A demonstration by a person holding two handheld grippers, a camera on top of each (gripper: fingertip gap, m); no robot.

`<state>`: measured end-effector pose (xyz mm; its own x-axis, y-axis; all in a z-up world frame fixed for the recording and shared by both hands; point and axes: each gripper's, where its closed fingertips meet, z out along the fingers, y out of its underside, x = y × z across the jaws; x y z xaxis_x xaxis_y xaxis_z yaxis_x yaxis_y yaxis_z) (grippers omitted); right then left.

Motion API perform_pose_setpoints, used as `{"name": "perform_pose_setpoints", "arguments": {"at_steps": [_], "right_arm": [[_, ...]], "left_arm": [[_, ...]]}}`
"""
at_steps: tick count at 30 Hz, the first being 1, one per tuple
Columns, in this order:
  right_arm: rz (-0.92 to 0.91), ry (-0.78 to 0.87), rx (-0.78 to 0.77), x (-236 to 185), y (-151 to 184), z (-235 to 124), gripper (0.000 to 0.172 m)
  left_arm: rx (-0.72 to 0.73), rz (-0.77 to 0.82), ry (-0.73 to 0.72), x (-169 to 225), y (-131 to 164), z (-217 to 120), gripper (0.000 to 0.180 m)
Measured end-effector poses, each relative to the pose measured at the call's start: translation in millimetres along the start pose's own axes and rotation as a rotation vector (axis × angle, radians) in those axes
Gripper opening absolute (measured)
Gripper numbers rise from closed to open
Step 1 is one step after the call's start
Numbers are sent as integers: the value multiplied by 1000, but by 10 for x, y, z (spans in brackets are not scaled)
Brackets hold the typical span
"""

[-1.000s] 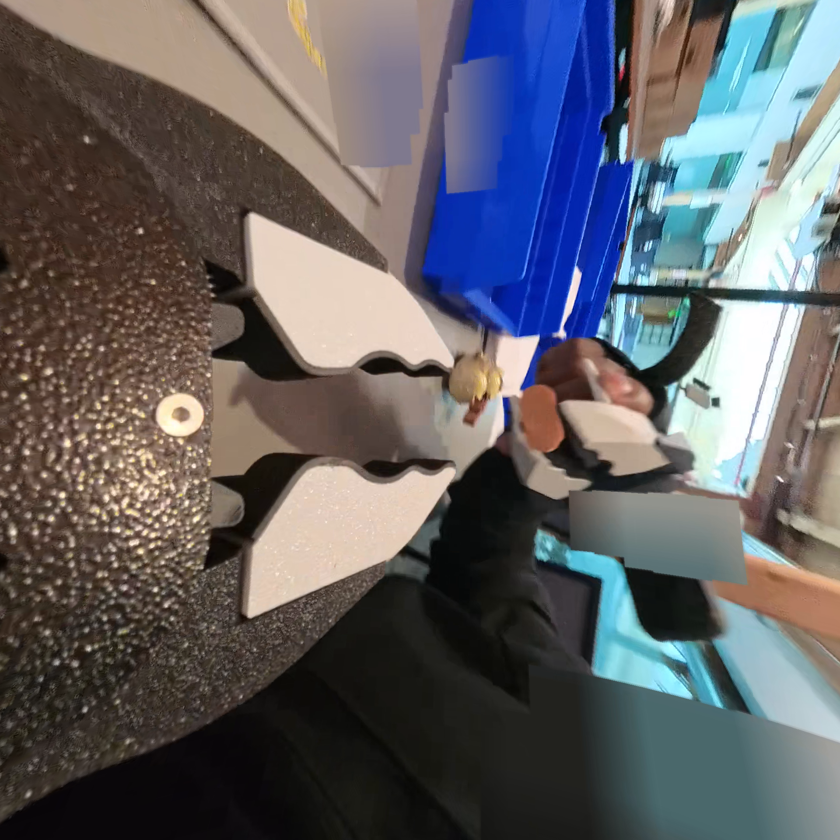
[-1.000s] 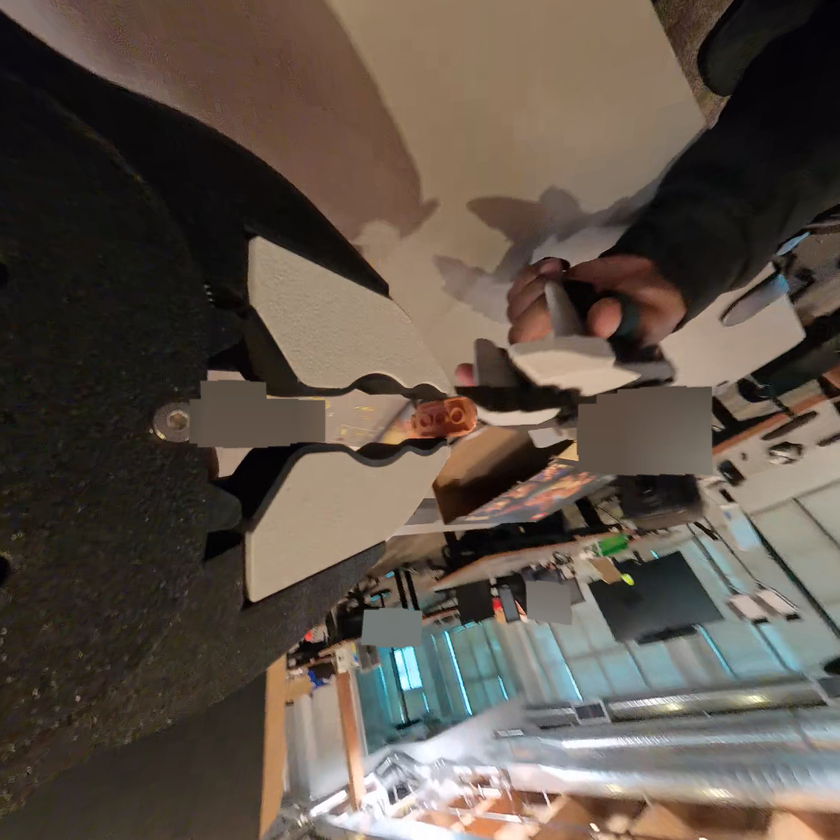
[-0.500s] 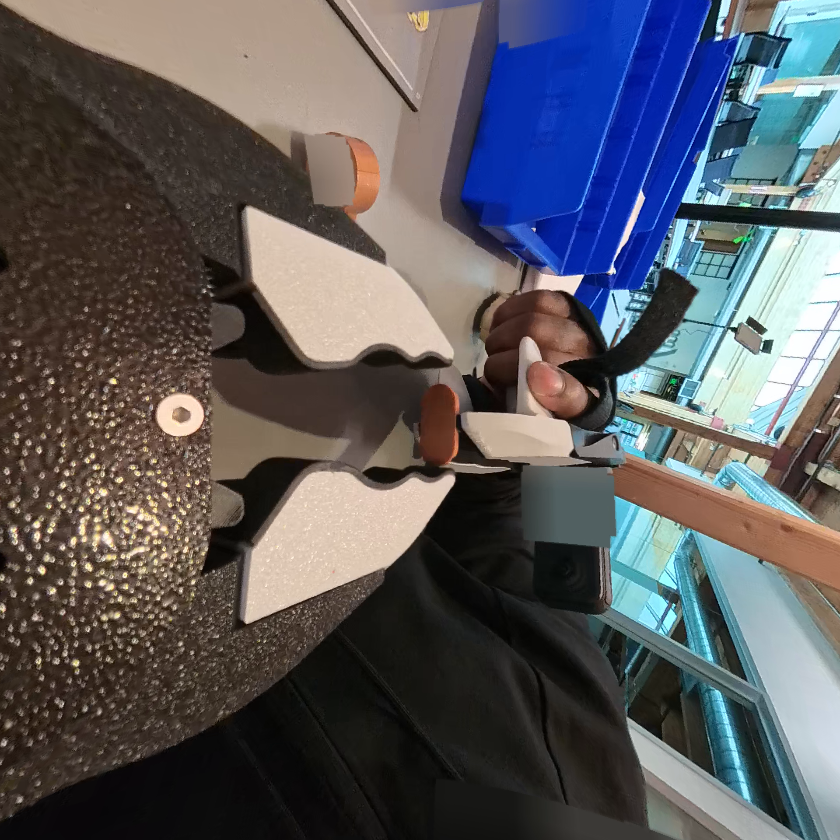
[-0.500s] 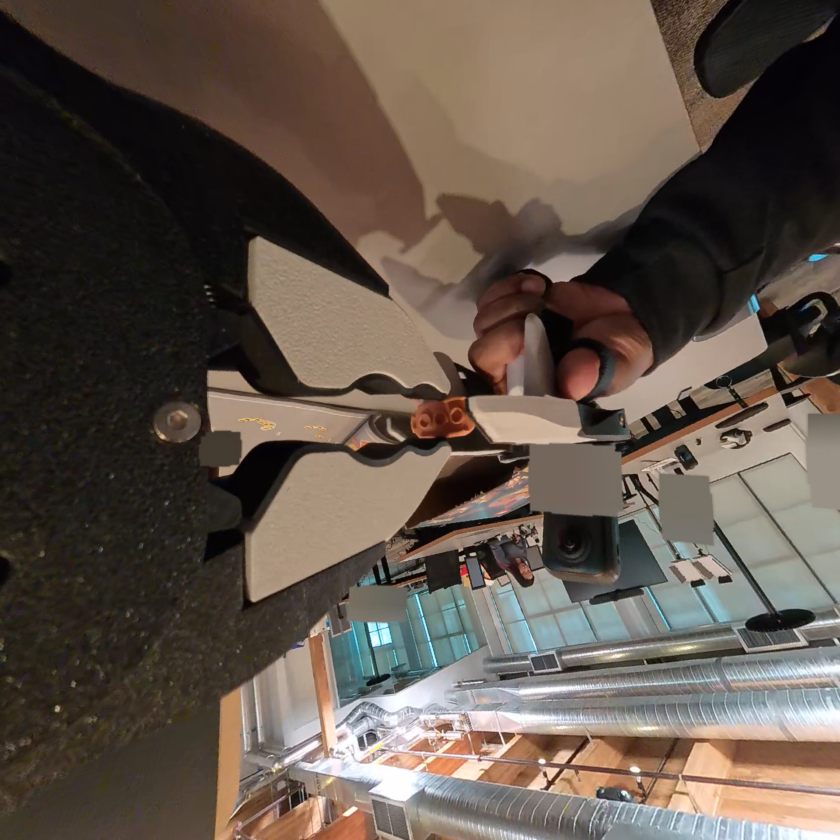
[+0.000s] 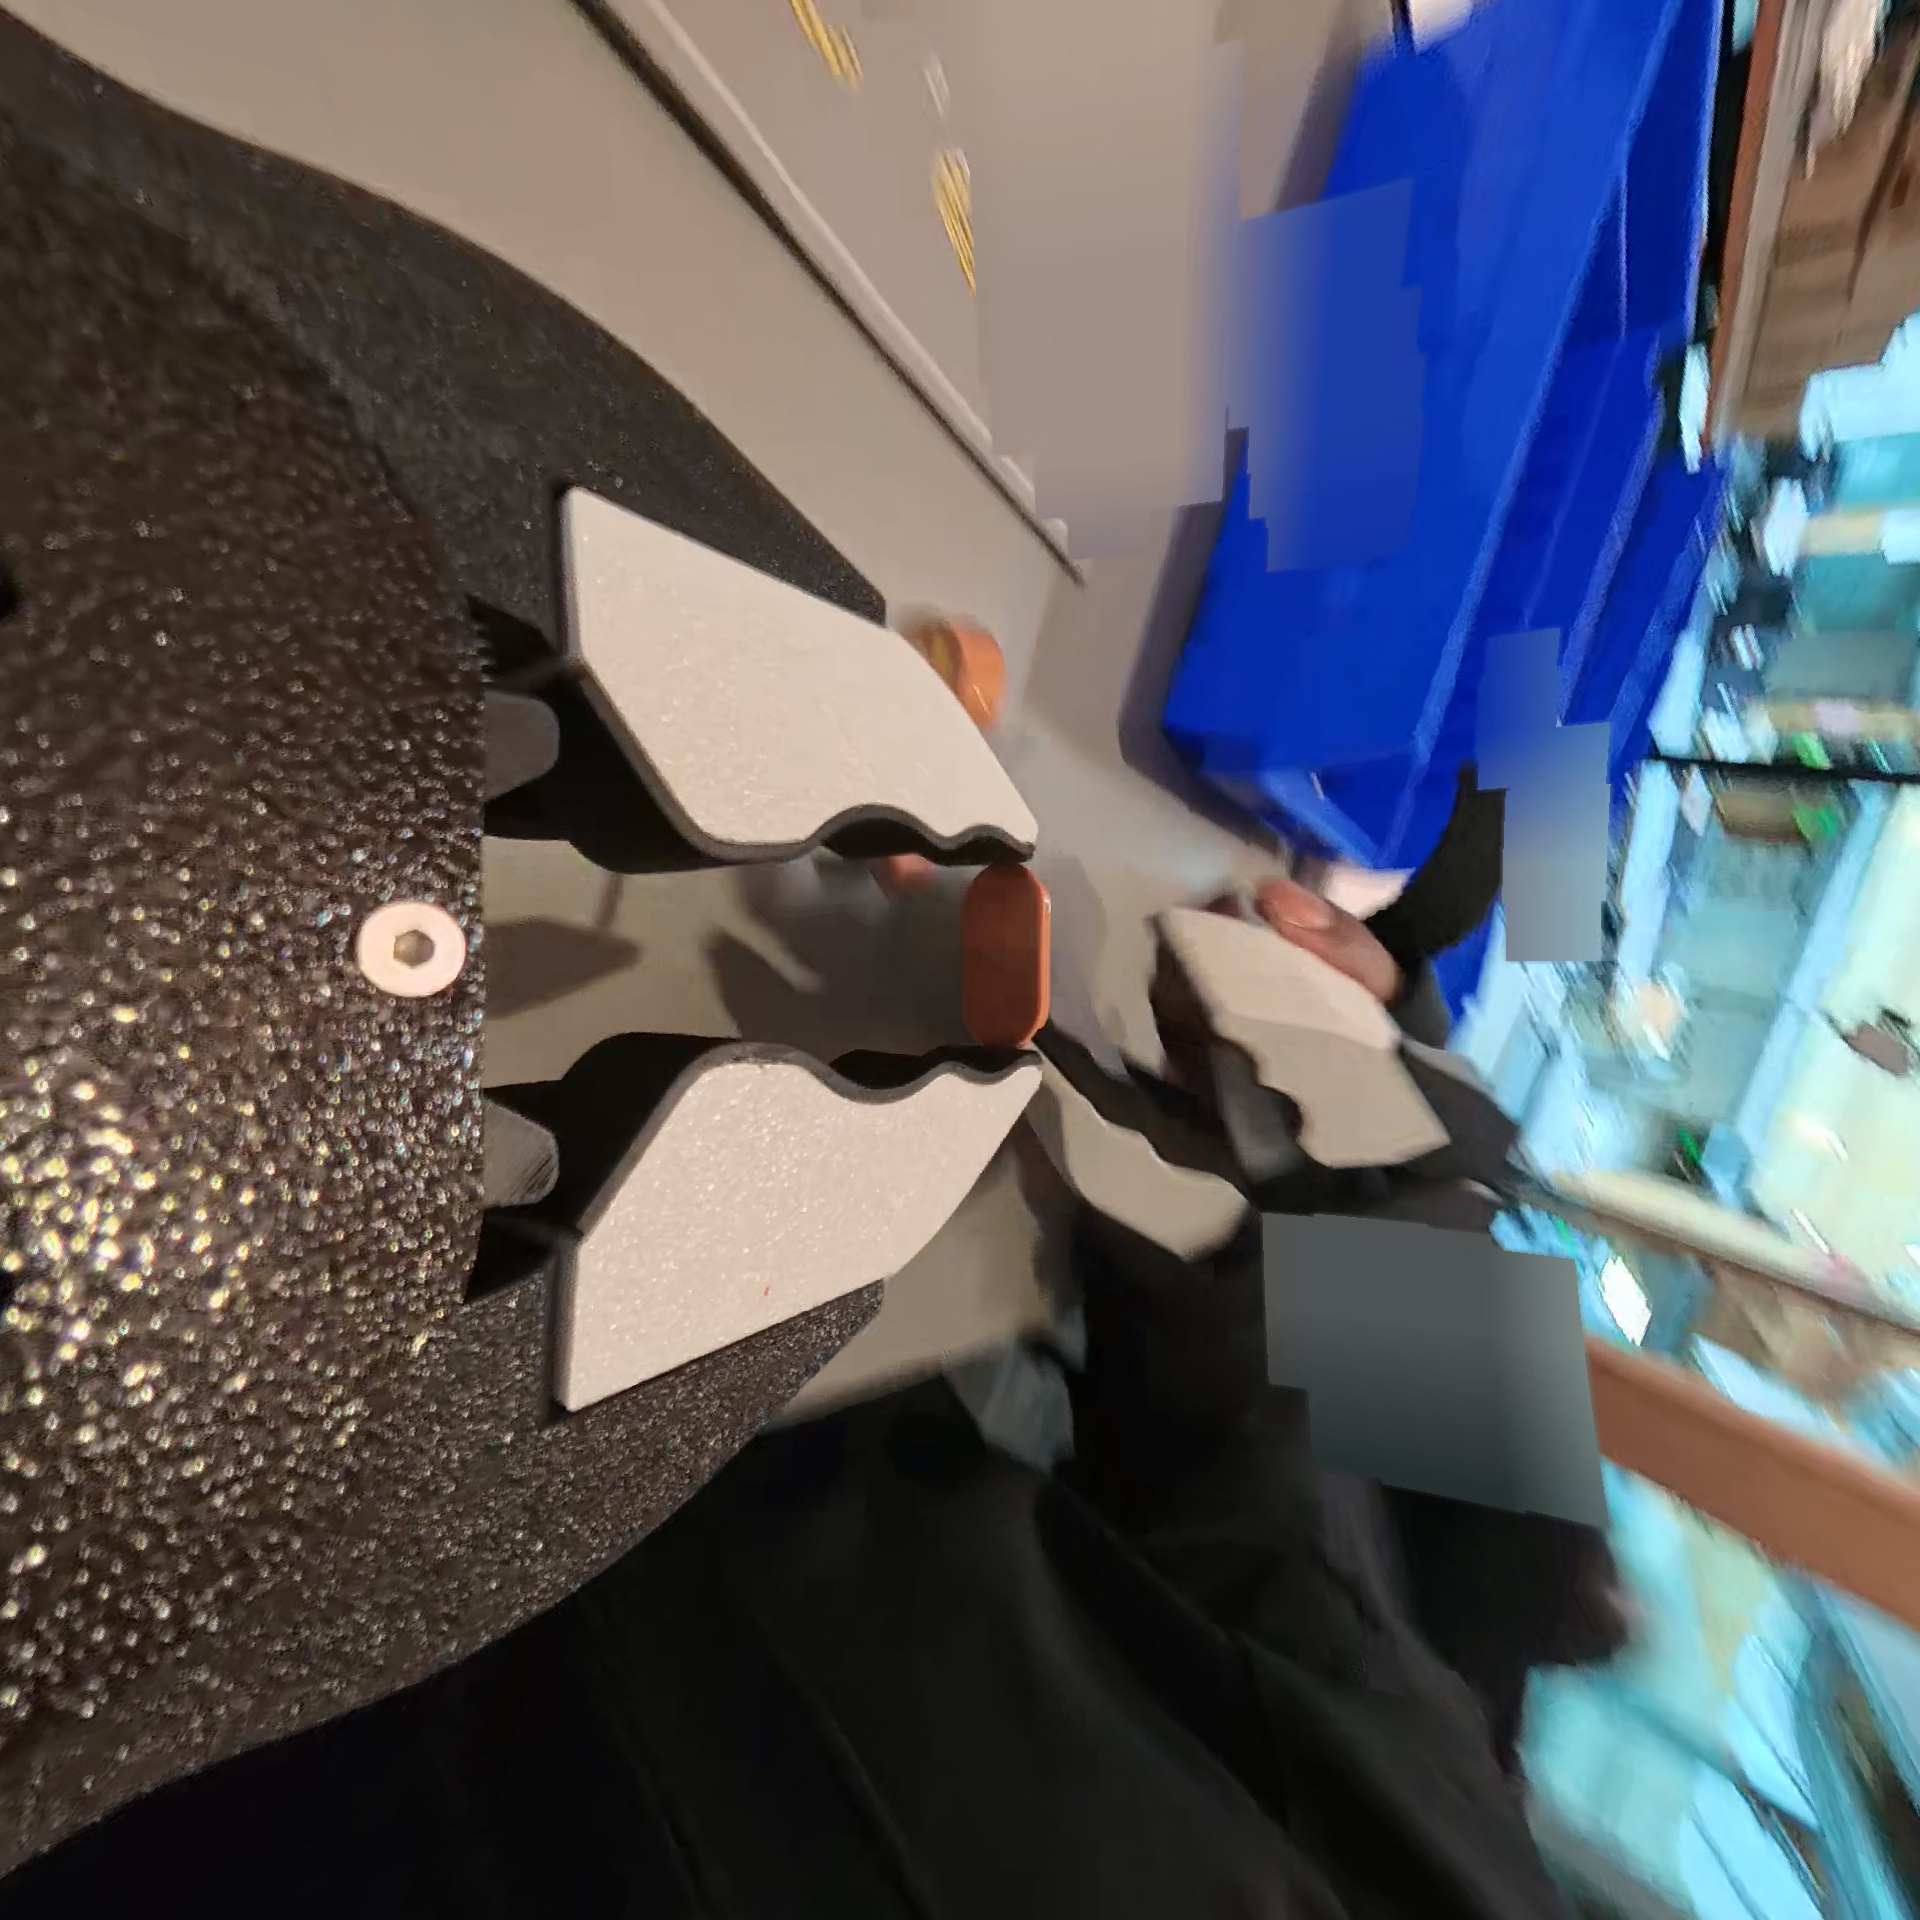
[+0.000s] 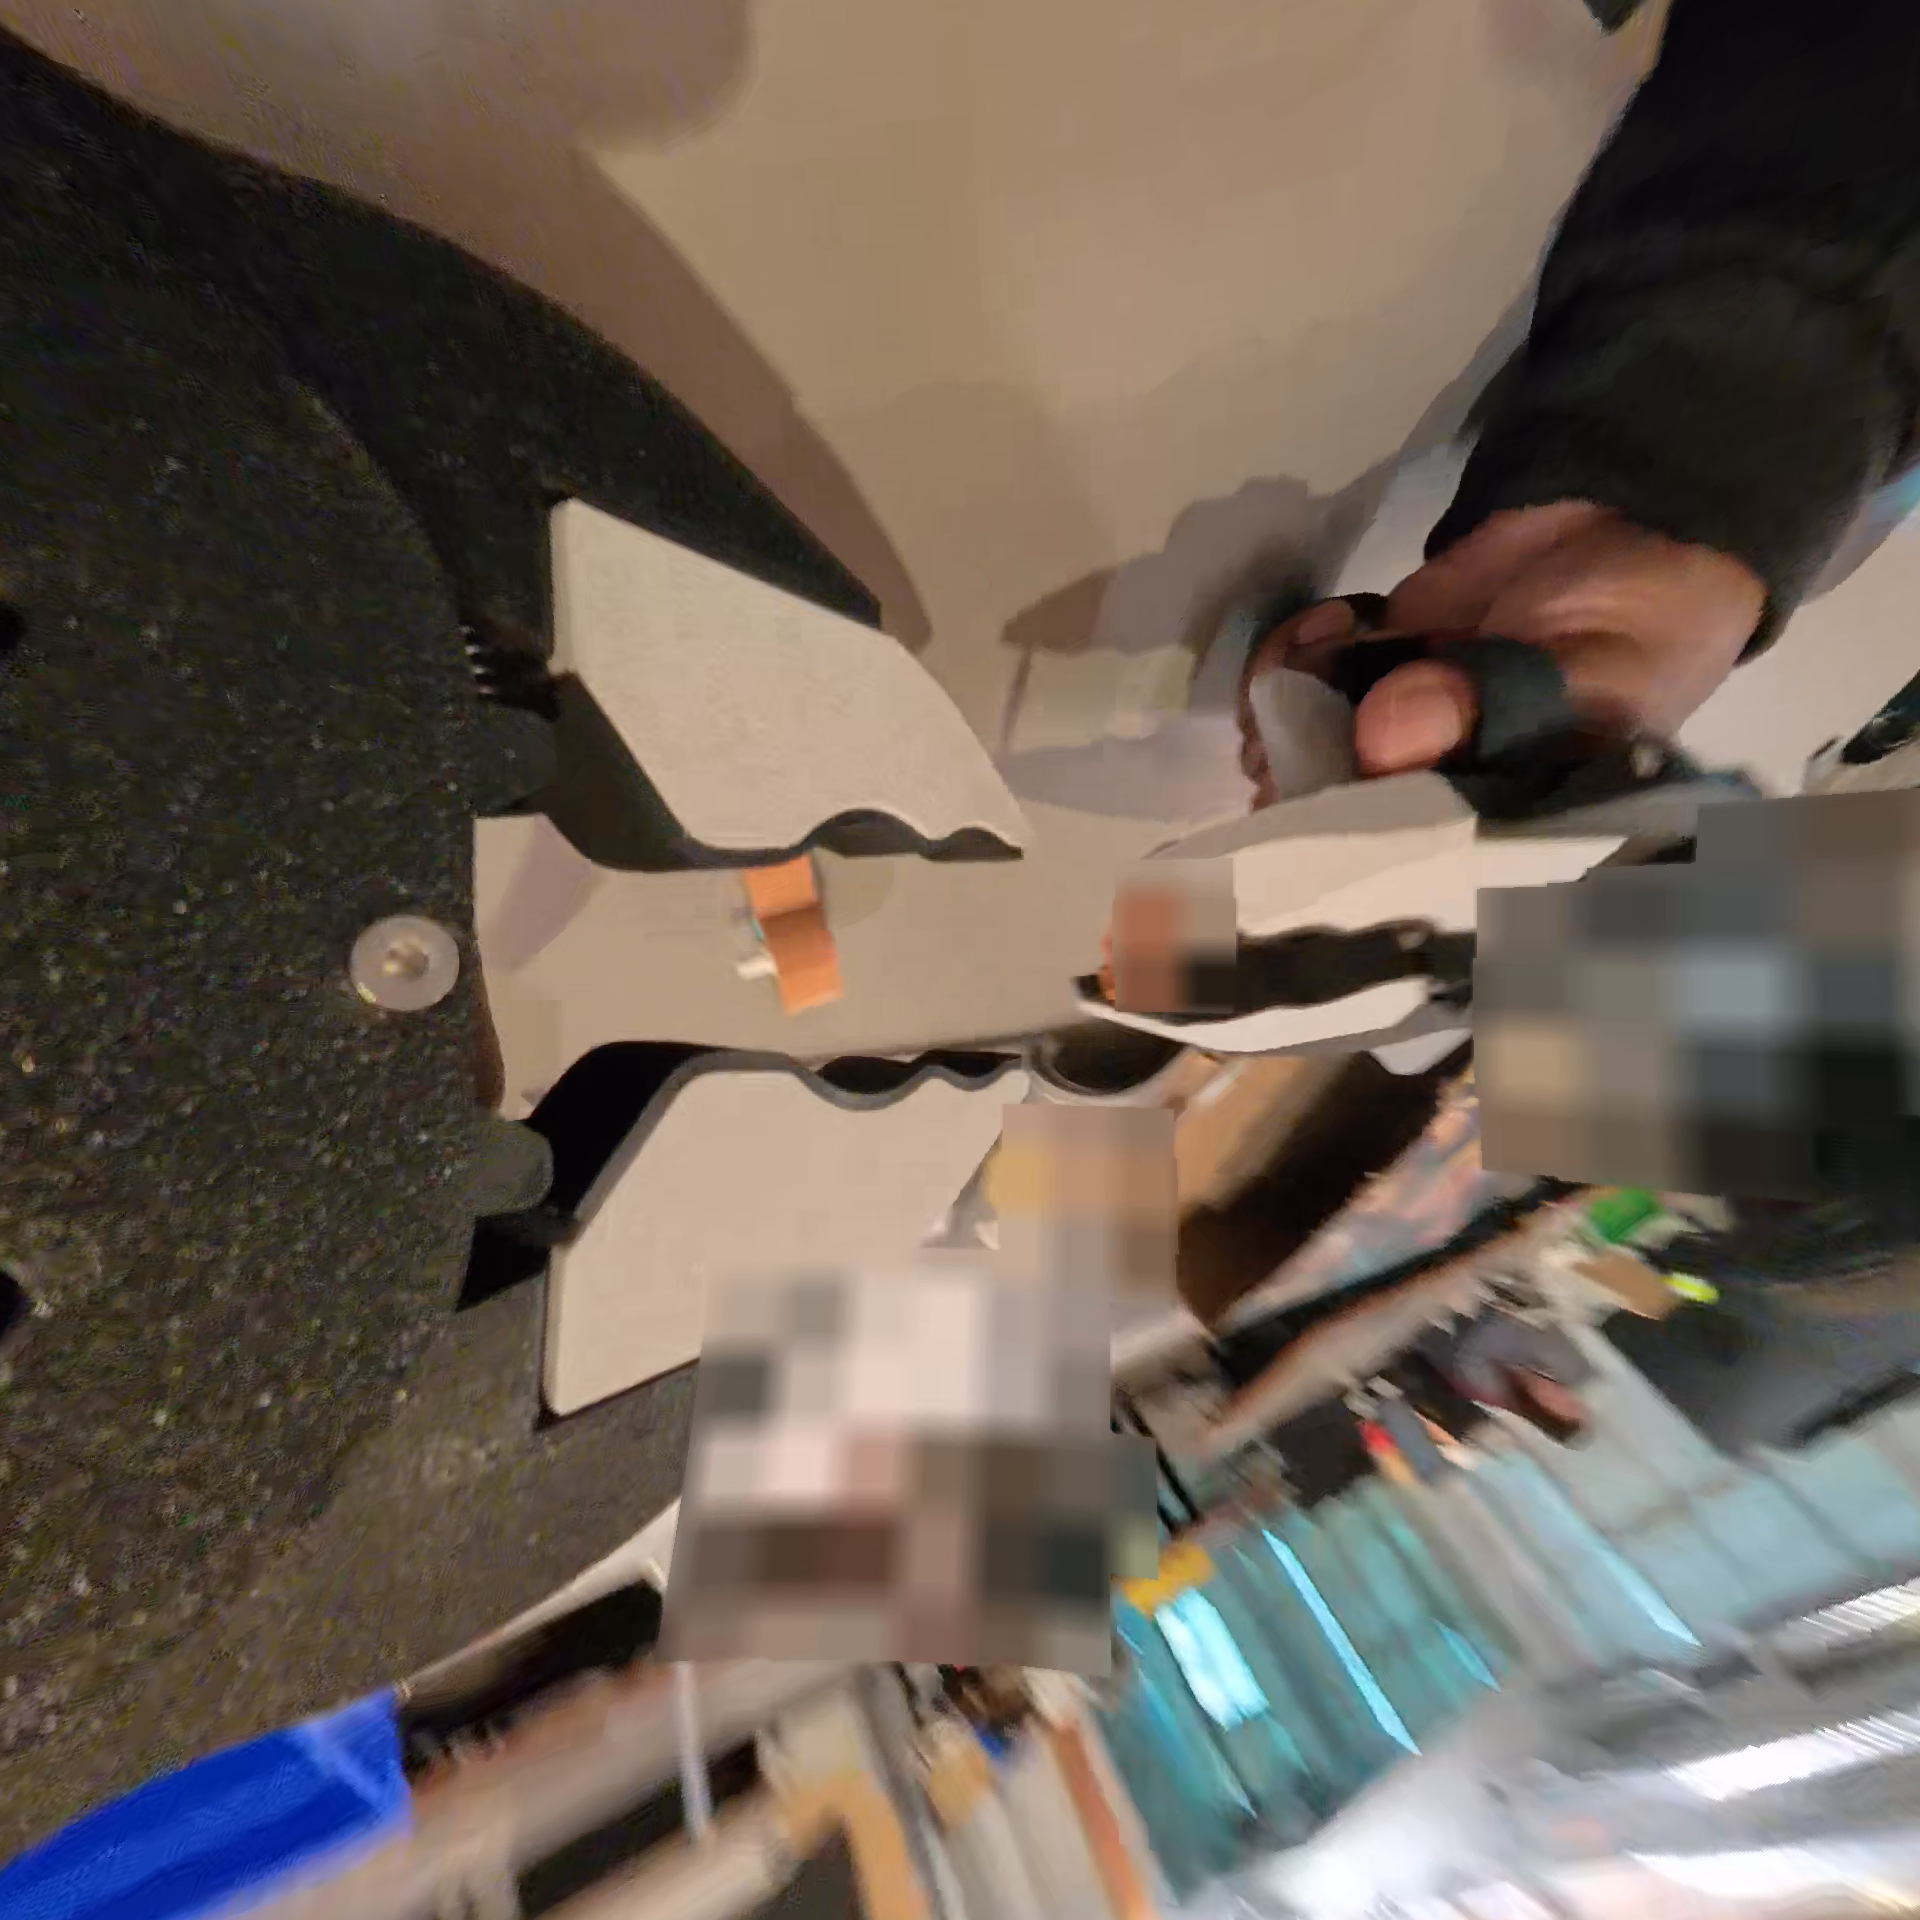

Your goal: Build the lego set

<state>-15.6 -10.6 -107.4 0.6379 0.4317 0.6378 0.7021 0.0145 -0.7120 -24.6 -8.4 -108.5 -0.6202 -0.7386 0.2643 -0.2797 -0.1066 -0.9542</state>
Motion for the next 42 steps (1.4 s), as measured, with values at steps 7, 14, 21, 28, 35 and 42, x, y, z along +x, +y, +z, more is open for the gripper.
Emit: {"name": "perform_pose_setpoints", "arguments": {"at_steps": [7, 14, 21, 28, 35, 42], "right_arm": [[548, -28, -420, -95, 720, 51, 36], [716, 32, -513, -176, 839, 22, 28], [874, -19, -487, -191, 807, 108, 35], [895, -25, -520, -212, 833, 181, 23], [1061, -41, -405, -138, 796, 189, 18], [1329, -84, -133, 42, 617, 161, 17]], "left_arm": [[-197, 217, -323, -405, 228, -189, 33], [-283, 403, -419, -450, 277, -184, 33], [-340, 479, -437, -444, 352, -150, 33], [-377, 548, -456, -429, 390, -128, 33], [-389, 596, -439, -372, 411, -81, 33], [-317, 563, -441, -337, 304, -53, 33]]}}
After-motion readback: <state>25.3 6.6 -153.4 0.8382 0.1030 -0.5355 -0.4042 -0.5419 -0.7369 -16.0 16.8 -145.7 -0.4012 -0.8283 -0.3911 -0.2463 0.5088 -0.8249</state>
